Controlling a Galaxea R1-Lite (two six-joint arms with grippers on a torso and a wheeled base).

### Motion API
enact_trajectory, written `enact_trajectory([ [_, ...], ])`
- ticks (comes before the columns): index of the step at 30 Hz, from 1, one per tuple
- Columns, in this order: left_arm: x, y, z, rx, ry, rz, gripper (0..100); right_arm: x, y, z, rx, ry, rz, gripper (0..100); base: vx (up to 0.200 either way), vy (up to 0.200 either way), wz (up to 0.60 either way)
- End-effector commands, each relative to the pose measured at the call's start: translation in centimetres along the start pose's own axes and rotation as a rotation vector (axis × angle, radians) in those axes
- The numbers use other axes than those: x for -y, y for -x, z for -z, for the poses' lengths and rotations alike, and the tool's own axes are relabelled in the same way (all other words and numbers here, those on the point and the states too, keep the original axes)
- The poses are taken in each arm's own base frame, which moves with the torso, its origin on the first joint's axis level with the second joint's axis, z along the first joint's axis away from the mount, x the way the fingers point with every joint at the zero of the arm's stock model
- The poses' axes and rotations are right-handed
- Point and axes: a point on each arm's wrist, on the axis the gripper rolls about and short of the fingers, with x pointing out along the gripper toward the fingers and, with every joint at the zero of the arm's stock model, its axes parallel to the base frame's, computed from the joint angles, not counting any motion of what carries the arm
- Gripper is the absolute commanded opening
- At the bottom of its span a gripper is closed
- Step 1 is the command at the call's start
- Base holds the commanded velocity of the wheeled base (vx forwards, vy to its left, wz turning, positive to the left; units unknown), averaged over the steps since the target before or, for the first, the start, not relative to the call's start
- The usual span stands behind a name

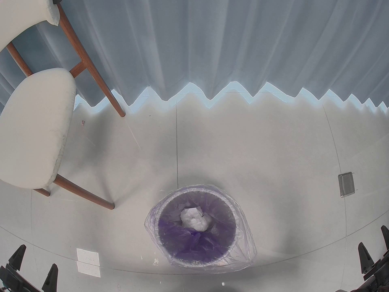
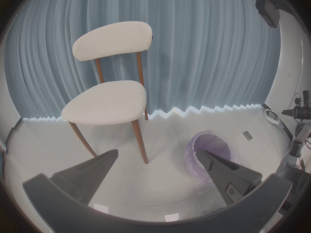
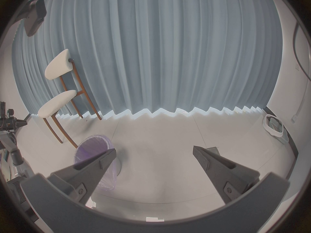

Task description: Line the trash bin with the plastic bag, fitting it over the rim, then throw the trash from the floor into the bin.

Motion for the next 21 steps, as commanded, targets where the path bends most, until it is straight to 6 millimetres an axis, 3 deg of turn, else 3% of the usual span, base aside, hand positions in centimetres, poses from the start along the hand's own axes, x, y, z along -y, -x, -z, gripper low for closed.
enact_trajectory([
  [1, 0.01, -0.05, 0.52, -0.005, 0.0, -0.001, 100, 0.0, -0.17, 0.44, -0.023, 0.001, 0.0, 100, 0.0, 0.0, 0.0],
  [21, 0.02, -0.05, 0.52, -0.005, 0.0, 0.0, 100, 0.0, -0.17, 0.44, -0.023, 0.001, 0.0, 100, 0.0, 0.0, 0.0],
])
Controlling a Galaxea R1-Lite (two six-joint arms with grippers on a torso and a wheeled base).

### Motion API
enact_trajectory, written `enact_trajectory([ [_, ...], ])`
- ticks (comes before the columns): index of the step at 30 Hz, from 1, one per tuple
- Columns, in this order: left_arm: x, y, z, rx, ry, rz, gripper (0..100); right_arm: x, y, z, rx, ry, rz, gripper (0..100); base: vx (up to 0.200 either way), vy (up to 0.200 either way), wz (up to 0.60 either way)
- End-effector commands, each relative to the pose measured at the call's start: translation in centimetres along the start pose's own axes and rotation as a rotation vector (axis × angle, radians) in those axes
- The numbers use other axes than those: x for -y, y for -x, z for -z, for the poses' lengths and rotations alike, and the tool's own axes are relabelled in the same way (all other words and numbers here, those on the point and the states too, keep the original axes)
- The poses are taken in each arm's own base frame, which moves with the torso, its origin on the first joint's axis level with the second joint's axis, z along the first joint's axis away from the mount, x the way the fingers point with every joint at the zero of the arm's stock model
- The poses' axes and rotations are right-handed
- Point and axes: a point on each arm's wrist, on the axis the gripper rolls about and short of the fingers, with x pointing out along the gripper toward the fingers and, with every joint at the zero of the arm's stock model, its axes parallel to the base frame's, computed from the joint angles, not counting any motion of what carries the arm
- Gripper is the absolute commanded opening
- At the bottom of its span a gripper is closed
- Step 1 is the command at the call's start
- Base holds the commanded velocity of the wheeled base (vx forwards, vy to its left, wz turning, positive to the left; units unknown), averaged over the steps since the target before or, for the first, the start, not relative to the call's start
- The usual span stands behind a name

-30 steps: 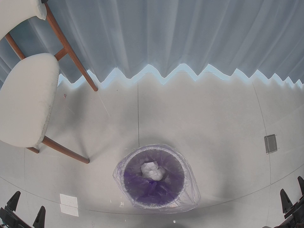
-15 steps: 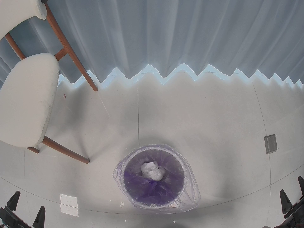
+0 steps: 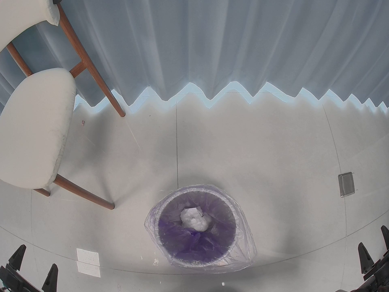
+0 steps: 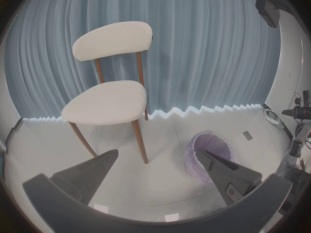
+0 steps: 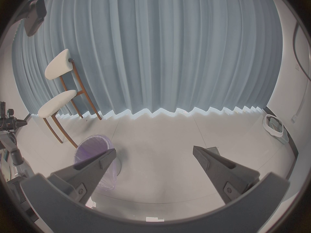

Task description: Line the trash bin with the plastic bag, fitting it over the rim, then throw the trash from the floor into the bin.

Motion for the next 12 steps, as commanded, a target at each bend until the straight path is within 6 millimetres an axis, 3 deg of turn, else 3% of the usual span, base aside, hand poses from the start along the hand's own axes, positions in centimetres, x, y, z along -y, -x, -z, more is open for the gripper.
enact_trajectory([
  [1, 0.01, -0.05, 0.51, -0.005, 0.0, 0.0, 100, 0.0, -0.16, 0.43, -0.022, 0.0, 0.0, 100, 0.0, 0.0, 0.0],
  [12, 0.01, -0.05, 0.51, -0.005, 0.0, 0.0, 100, -0.04, -0.14, 0.44, -0.019, 0.03, -0.029, 100, 0.0, 0.0, 0.0],
])
